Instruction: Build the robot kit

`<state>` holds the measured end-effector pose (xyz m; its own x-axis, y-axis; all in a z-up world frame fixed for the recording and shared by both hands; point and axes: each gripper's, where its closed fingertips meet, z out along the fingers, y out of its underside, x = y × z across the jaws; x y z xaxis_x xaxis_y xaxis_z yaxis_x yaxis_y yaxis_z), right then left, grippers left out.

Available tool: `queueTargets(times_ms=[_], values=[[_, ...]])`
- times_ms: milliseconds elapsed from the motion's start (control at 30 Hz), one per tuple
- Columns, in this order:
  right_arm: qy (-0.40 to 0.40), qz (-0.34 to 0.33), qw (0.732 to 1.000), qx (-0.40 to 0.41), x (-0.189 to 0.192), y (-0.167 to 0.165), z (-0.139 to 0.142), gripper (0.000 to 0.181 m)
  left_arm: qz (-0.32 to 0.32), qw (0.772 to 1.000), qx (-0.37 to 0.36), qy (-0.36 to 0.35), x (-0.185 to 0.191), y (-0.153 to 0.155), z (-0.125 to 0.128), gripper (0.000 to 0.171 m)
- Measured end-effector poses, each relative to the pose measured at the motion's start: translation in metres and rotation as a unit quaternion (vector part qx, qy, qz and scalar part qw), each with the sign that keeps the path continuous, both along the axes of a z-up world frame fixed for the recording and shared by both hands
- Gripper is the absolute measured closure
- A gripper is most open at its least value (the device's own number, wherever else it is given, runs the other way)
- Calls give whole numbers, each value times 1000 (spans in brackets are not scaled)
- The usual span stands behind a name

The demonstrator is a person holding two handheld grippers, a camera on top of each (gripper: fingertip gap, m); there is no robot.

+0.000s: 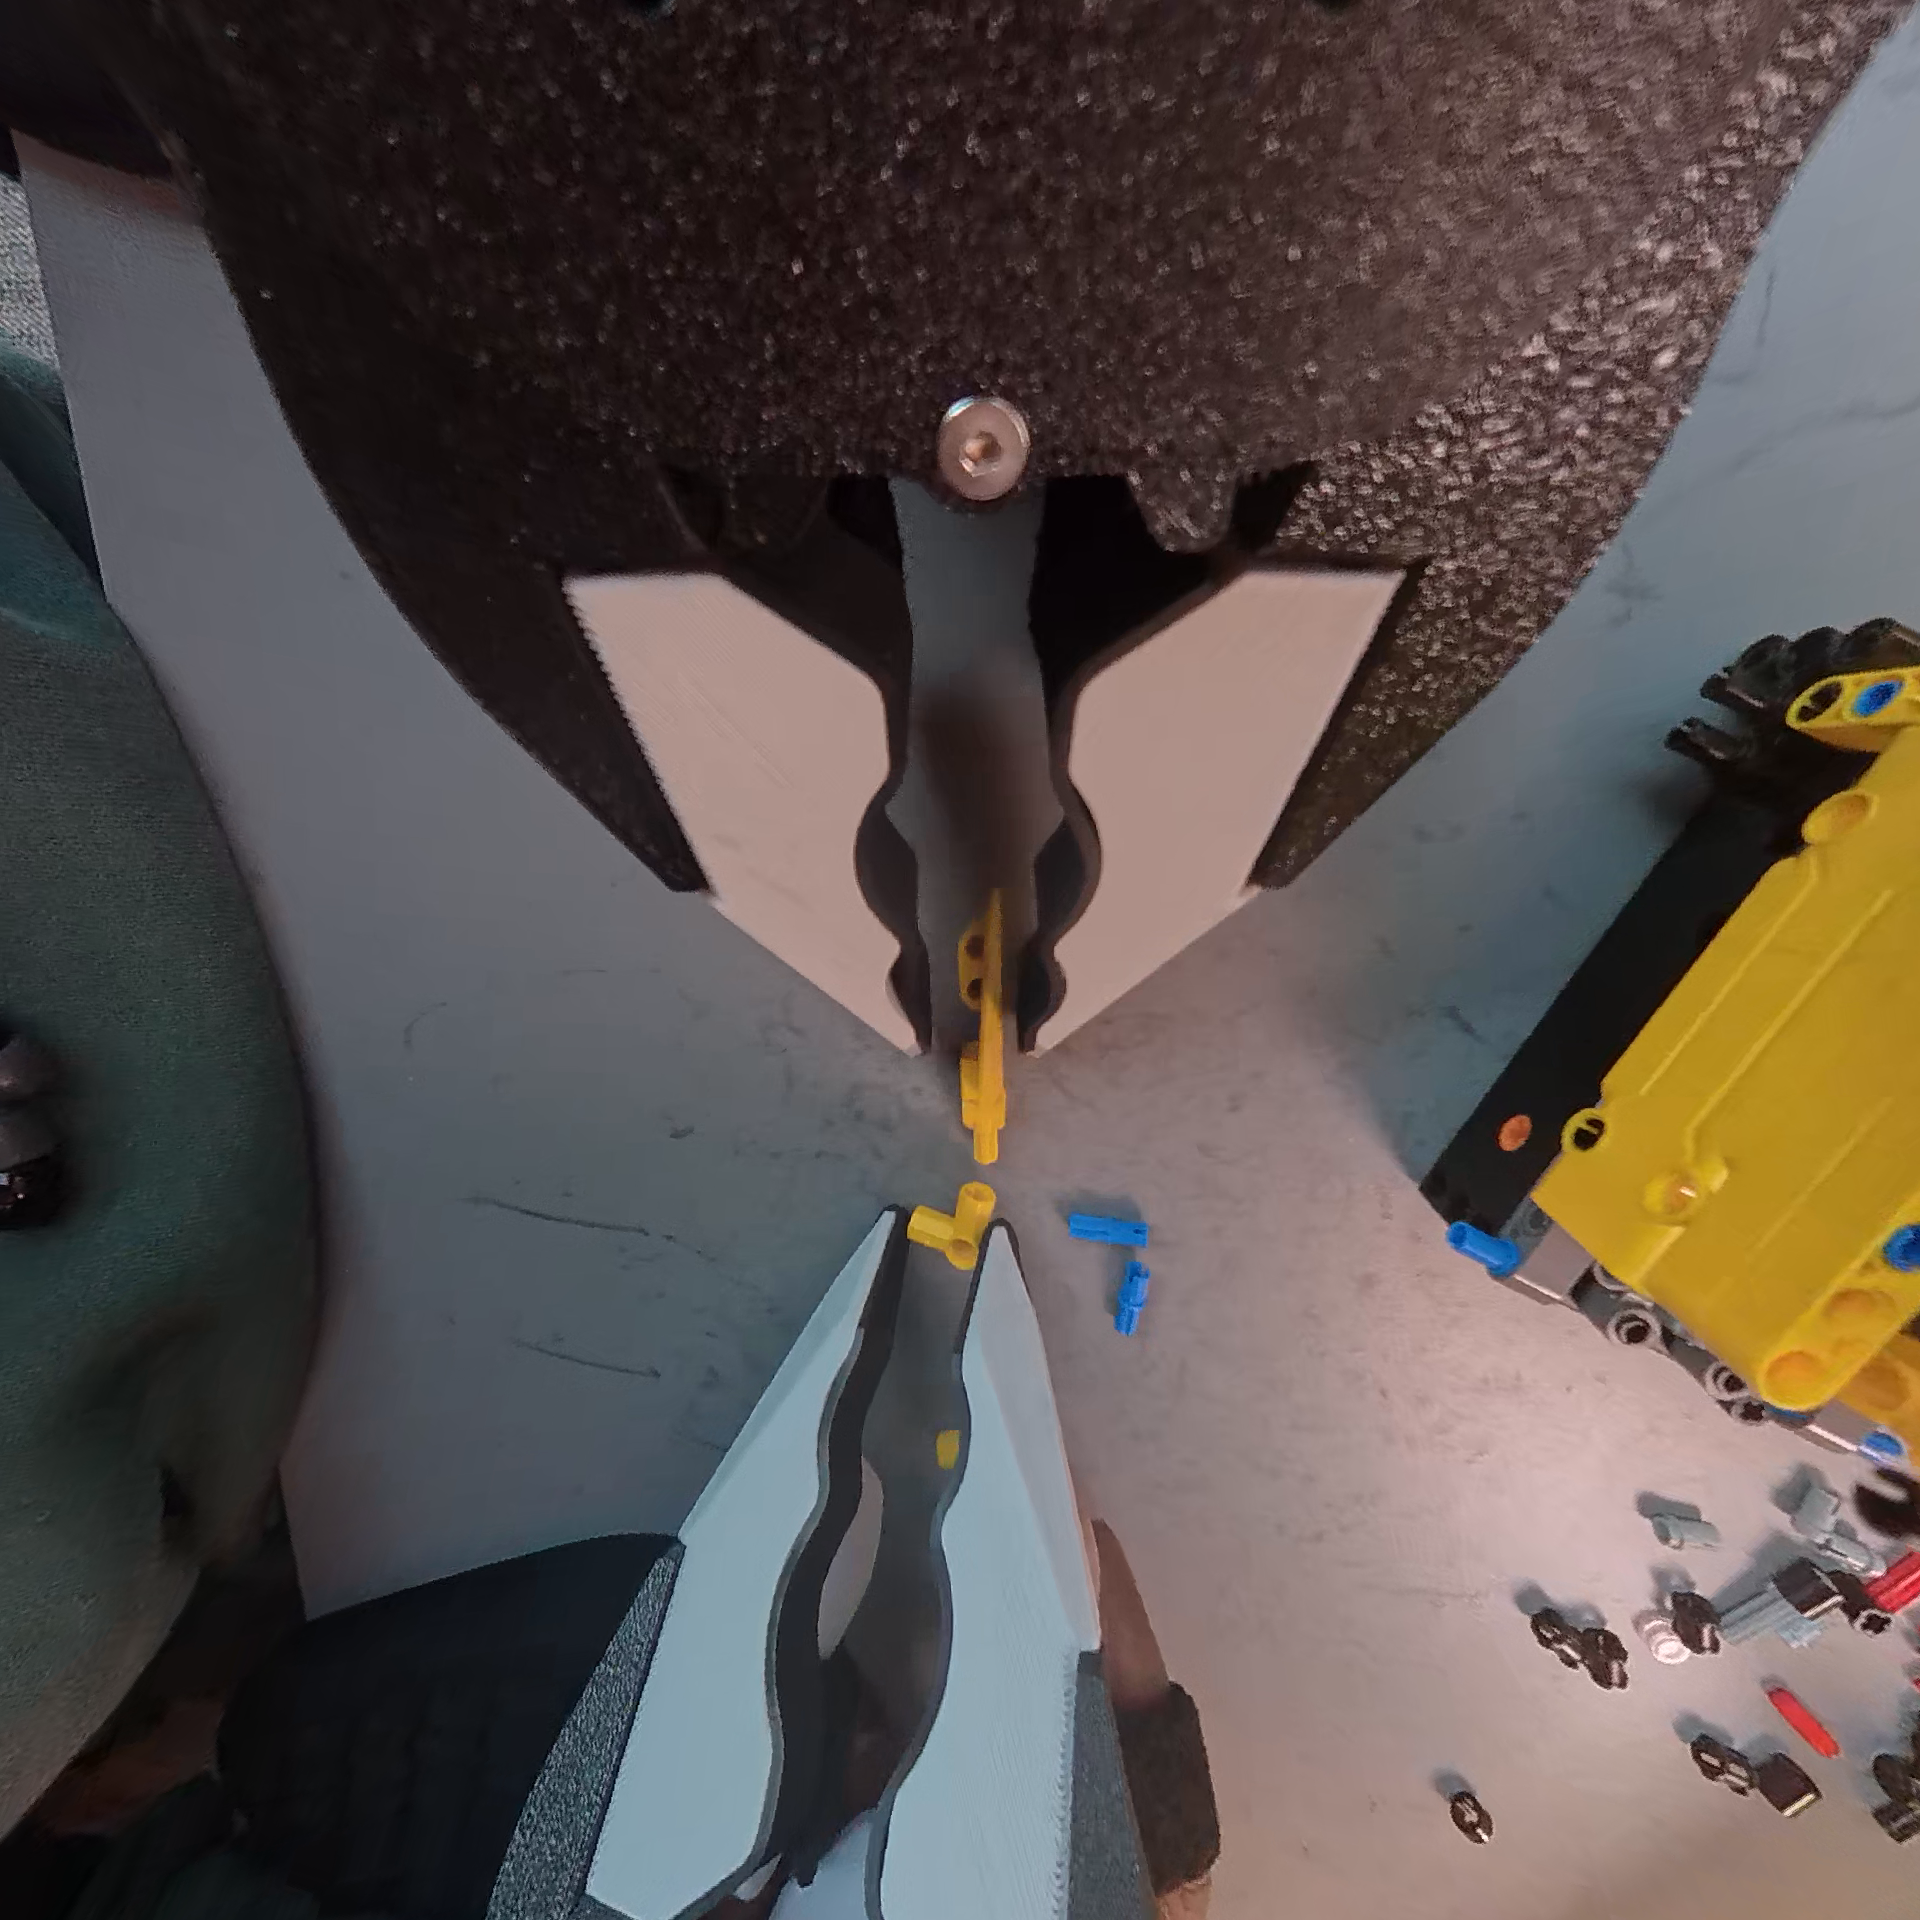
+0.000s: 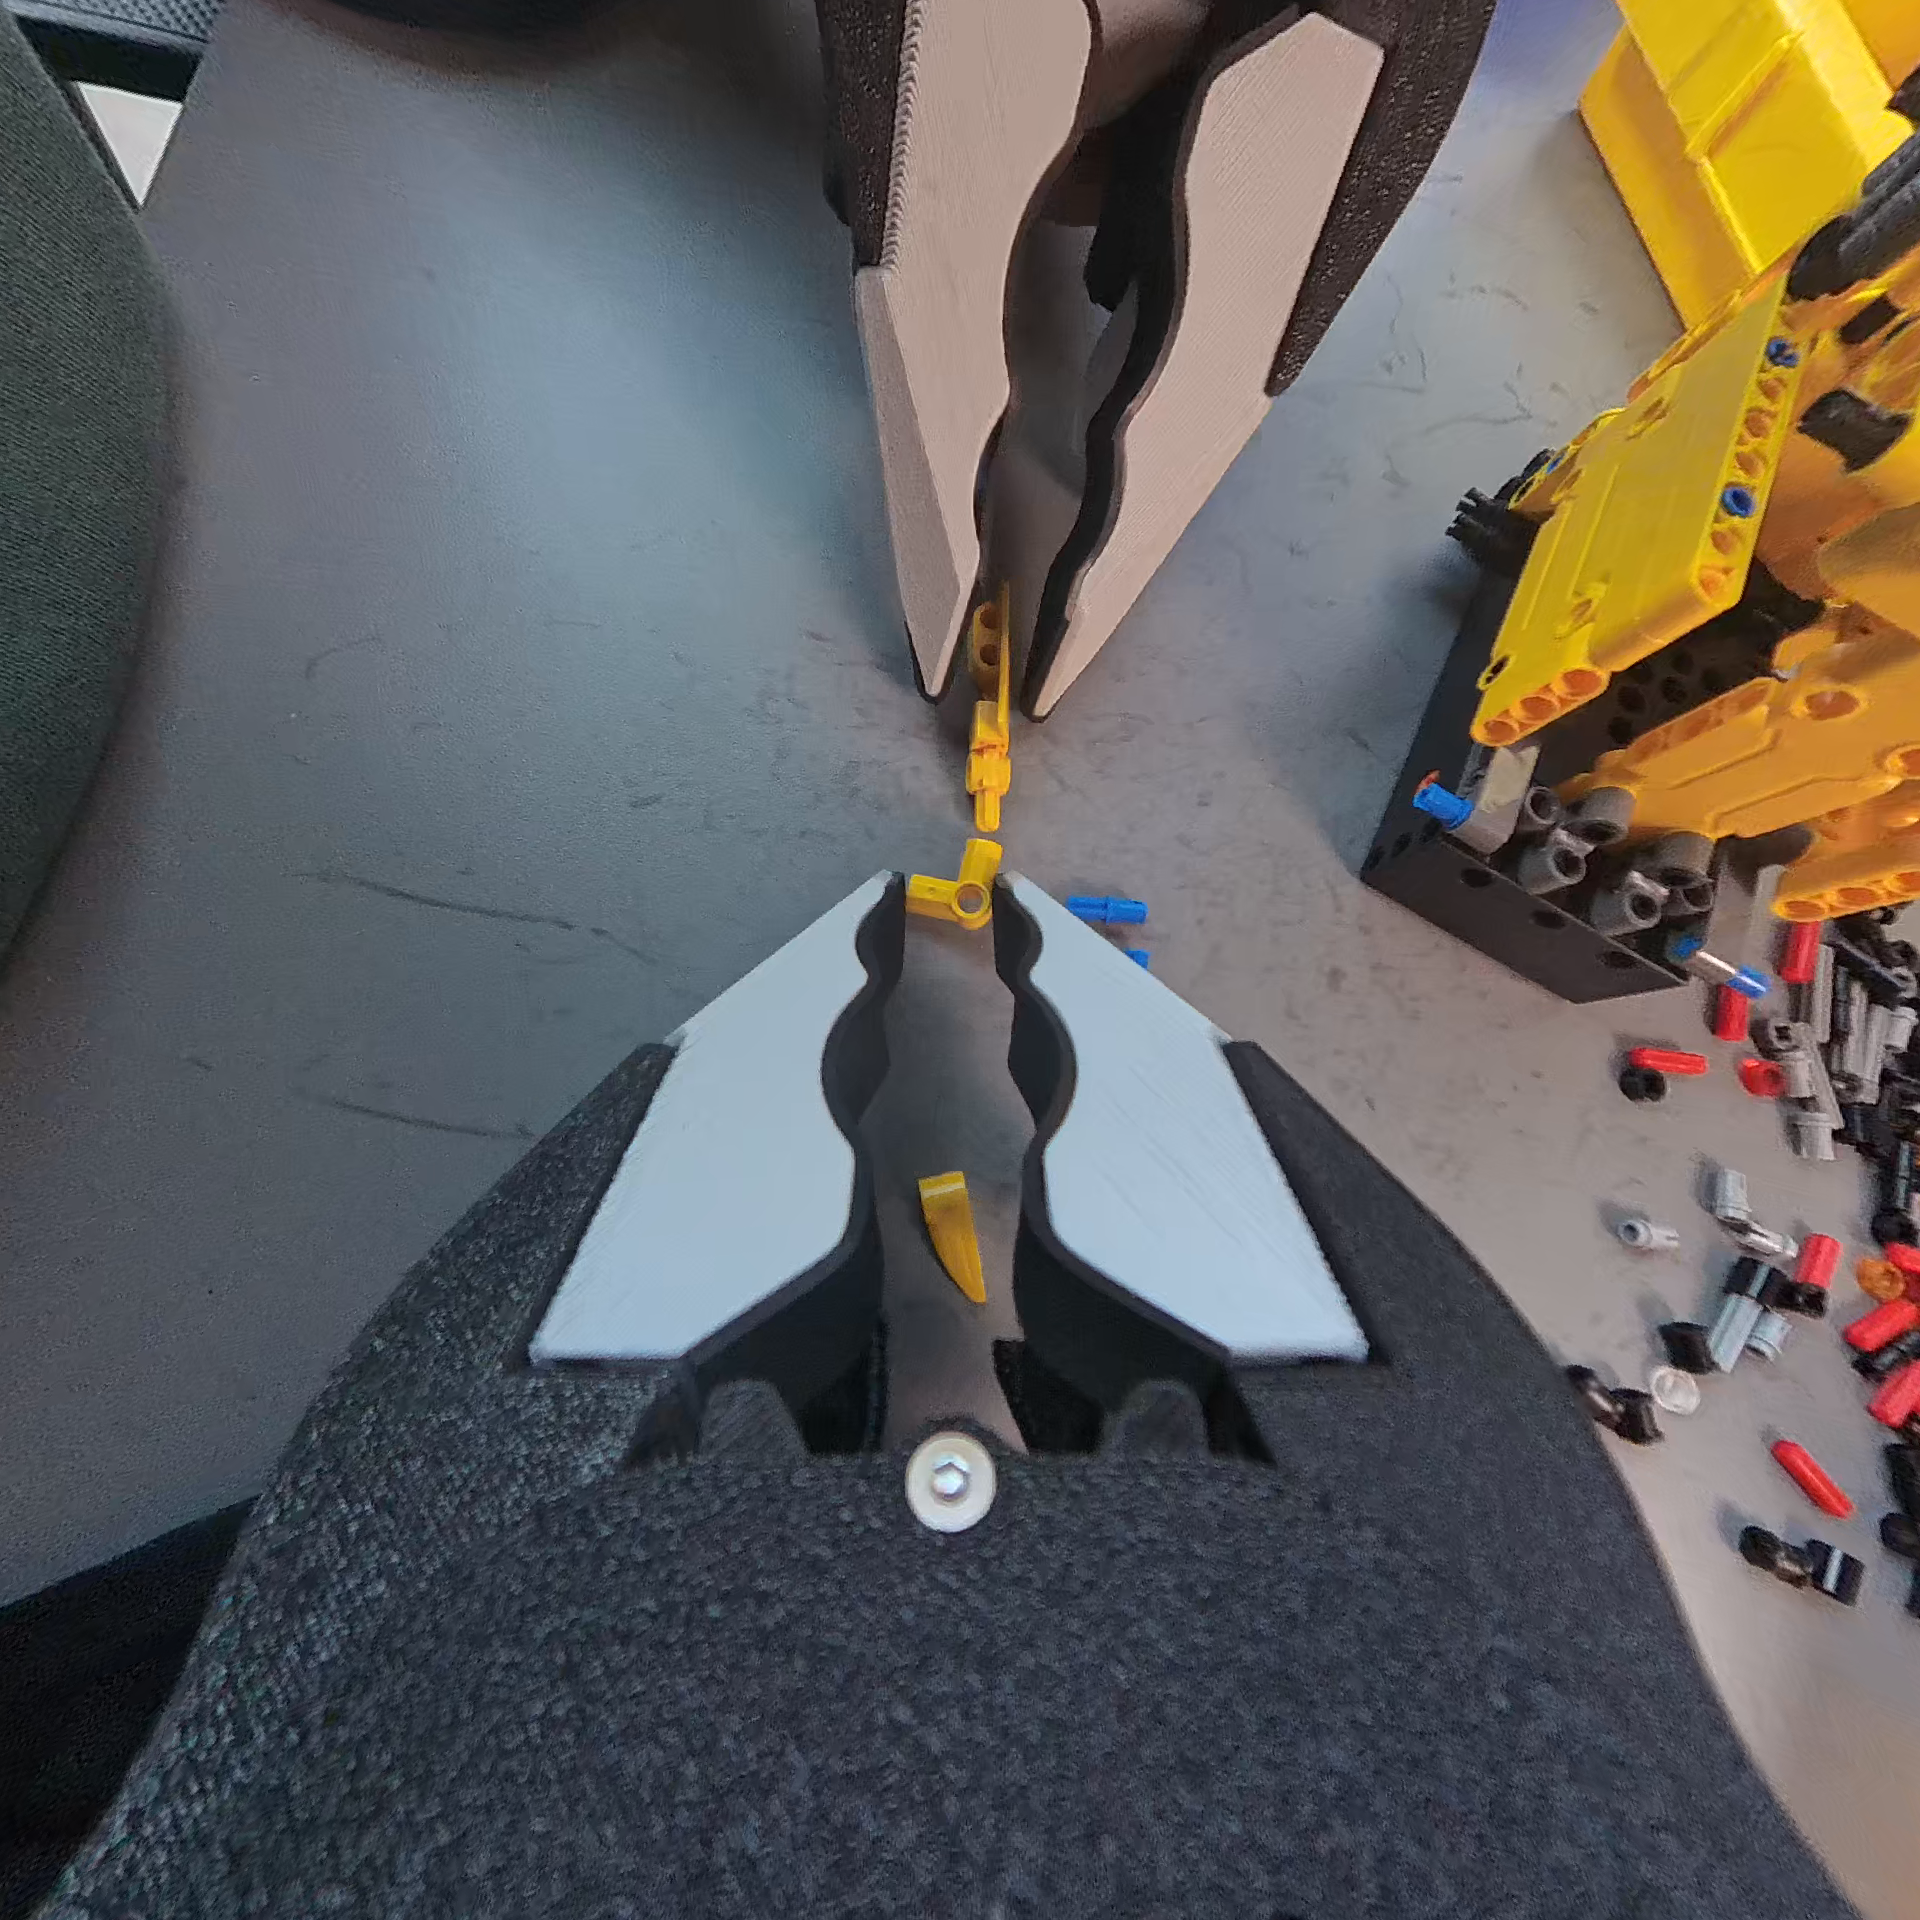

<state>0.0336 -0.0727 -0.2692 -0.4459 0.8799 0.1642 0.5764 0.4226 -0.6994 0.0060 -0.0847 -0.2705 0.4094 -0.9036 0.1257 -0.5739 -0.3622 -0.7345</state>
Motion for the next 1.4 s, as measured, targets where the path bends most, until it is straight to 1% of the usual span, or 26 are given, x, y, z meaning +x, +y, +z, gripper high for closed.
queueTargets(times_ms=[67, 133, 200, 267, 400, 467, 567, 833, 1100, 1267, 1300, 1400], values=[[24, -4, 1000, 2, -3, 2, 8, 166, 9, 1000, 2, -23, 0, 3, 7, 155], [66, -6, 998, 4, -7, 3, 22, 166, 25, 998, 0, -63, 1, 9, 18, 153], [106, -6, 994, 12, -12, 4, 34, 165, 42, 990, -21, -130, 5, 13, 35, 153], [137, -5, 990, 20, -15, 3, 43, 165, 53, 981, -48, -182, 7, 16, 48, 151], [171, 0, 985, 30, -18, 0, 55, 165, 55, 967, -77, -235, 12, 16, 61, 151], [181, 1, 983, 42, -19, 0, 57, 165, 57, 965, -83, -242, 15, 16, 62, 154], [185, 5, 981, 63, -20, -1, 57, 165, 54, 967, -88, -235, 19, 15, 59, 163], [205, 3, 973, 102, -20, 2, 63, 166, 65, 962, -93, -248, 17, 18, 62, 164], [215, 5, 966, 141, -20, 4, 64, 166, 66, 955, -118, -264, 17, 17, 61, 167], [225, -5, 965, 136, -21, 6, 66, 166, 67, 953, -114, -272, 16, 18, 65, 168], [231, -11, 964, 130, -22, 7, 68, 165, 64, 954, -109, -272, 16, 18, 66, 171], [237, -17, 968, 77, -22, 5, 73, 164, 55, 956, -88, -274, 19, 16, 71, 171]])
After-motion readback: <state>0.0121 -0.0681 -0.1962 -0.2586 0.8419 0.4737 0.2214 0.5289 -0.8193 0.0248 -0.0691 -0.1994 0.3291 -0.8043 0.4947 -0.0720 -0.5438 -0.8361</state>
